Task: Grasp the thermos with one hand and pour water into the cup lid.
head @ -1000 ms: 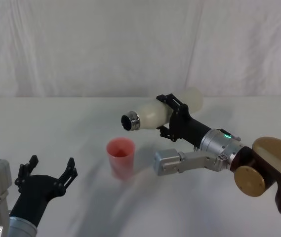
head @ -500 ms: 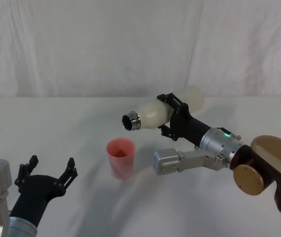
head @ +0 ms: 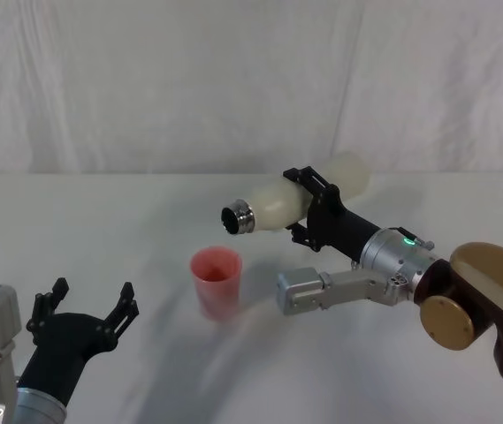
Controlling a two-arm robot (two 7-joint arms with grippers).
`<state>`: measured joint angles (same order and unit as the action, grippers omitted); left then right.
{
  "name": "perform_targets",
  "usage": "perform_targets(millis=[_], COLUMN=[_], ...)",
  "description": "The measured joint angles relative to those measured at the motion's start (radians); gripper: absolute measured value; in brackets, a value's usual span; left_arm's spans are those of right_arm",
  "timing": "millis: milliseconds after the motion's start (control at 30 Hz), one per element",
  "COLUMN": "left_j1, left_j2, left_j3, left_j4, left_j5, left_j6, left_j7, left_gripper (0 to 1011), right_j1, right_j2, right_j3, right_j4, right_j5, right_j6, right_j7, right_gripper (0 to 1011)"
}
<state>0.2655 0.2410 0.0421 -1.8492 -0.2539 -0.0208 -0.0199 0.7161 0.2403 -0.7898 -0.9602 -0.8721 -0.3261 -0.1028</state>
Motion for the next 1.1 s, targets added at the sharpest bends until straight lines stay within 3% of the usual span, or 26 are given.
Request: perform_targets(millis=[1100], left_j1=[0.0], left_j2=[0.0], left_j3=[0.0], left_j4=[0.0], left_j5=[0.0], left_j6=[0.0], left_j7=[0.0], left_gripper=[1001], right_j1=[0.005], right_j2=[0.012], right_j3=[-0.009], right_j4=[0.007], right_j5=[-0.013], right_j6=[-0.004], right_j7=[-0.013], right_gripper=[950])
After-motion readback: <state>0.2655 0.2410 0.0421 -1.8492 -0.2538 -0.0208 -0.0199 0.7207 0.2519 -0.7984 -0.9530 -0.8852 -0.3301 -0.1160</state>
